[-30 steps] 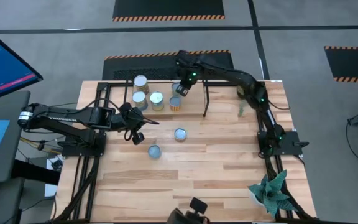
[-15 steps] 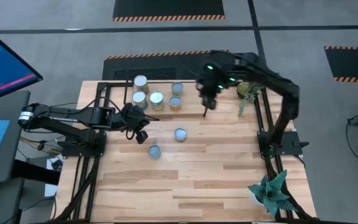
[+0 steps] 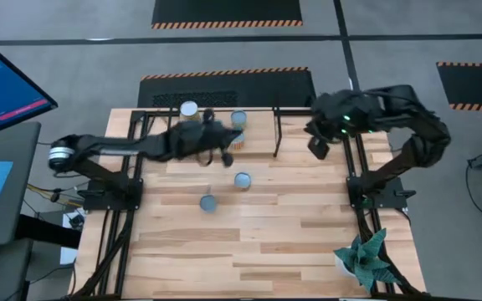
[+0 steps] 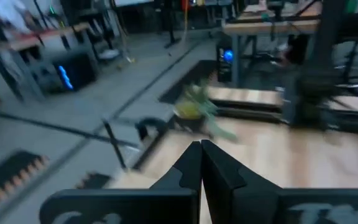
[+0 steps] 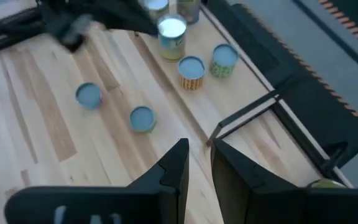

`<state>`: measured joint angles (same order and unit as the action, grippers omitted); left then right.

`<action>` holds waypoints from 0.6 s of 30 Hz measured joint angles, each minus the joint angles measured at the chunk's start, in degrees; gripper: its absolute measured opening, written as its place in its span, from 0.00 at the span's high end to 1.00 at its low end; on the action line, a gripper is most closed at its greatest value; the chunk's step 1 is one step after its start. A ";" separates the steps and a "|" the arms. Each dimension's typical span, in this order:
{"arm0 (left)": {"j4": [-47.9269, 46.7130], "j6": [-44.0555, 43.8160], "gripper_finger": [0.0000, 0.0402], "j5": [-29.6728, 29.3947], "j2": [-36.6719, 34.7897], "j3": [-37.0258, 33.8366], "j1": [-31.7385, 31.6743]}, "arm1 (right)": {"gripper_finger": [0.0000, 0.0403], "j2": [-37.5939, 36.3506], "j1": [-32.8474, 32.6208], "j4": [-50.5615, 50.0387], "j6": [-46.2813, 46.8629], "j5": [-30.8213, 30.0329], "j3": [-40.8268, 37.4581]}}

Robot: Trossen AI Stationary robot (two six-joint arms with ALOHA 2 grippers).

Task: Pick and place cans onto a shelf
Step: Put the canned peas on the shelf

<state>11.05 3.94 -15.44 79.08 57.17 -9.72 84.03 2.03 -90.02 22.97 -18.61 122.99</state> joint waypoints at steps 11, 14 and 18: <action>-45.67 12.51 1.00 10.47 26.40 39.76 -12.25 | 0.77 -10.45 -11.29 -0.02 13.93 -5.96 -11.65; -53.68 16.49 1.00 8.95 32.30 49.72 -13.49 | 0.77 -12.76 -13.15 0.01 17.89 -7.30 -15.99; -58.33 19.18 1.00 9.63 38.89 59.65 -14.80 | 0.77 -15.03 -15.10 -0.05 23.30 -8.80 -22.01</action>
<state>-47.29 23.12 -5.81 117.97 116.82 -24.52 69.01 -13.07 -90.07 46.26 -27.41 100.98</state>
